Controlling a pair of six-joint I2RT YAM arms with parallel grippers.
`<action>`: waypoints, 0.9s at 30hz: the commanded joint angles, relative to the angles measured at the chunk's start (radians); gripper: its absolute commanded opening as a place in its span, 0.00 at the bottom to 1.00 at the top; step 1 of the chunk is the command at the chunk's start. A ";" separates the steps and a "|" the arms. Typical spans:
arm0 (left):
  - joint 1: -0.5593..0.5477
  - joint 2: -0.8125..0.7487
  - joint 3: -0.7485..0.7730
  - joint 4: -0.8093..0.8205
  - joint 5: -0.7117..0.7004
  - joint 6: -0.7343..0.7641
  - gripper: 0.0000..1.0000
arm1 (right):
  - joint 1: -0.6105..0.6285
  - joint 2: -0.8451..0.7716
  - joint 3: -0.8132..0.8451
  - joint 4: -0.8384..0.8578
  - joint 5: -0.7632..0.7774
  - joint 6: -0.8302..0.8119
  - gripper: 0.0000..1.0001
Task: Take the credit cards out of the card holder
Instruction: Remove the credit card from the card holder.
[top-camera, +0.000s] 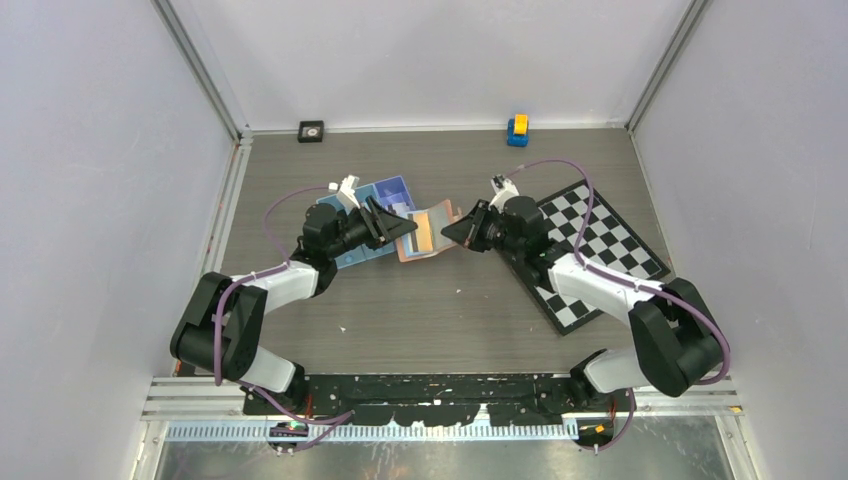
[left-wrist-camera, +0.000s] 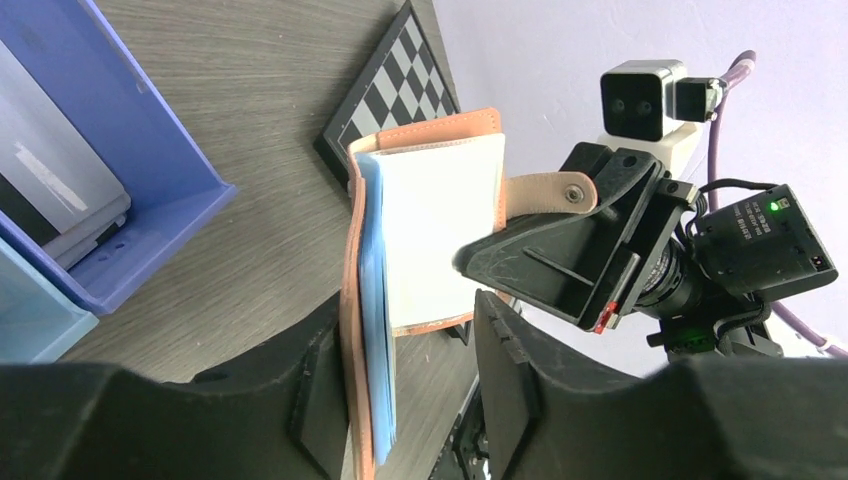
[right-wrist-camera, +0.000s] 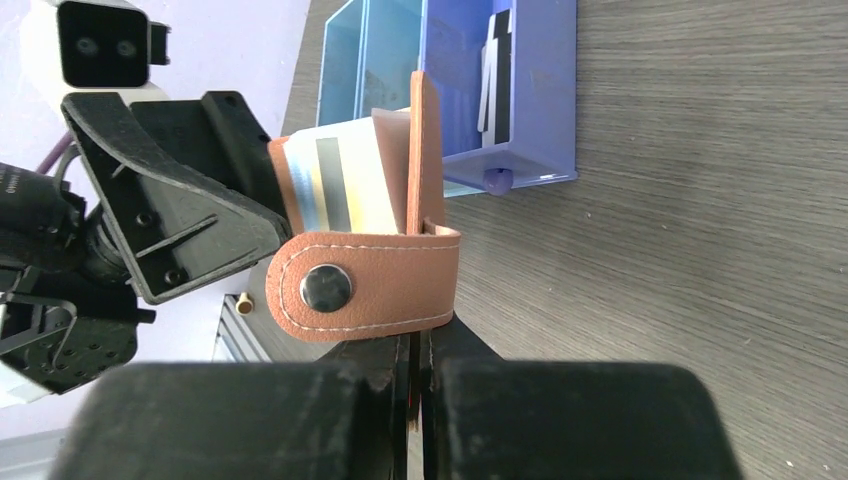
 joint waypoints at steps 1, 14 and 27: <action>-0.003 -0.006 0.043 0.036 0.023 -0.002 0.48 | -0.009 -0.056 -0.009 0.108 -0.028 0.038 0.01; 0.004 -0.011 0.046 0.021 0.027 0.004 0.00 | -0.036 -0.158 0.010 -0.112 0.168 -0.026 0.36; 0.004 0.014 0.037 0.049 0.017 -0.007 0.00 | 0.003 -0.297 -0.012 -0.005 -0.004 -0.111 0.42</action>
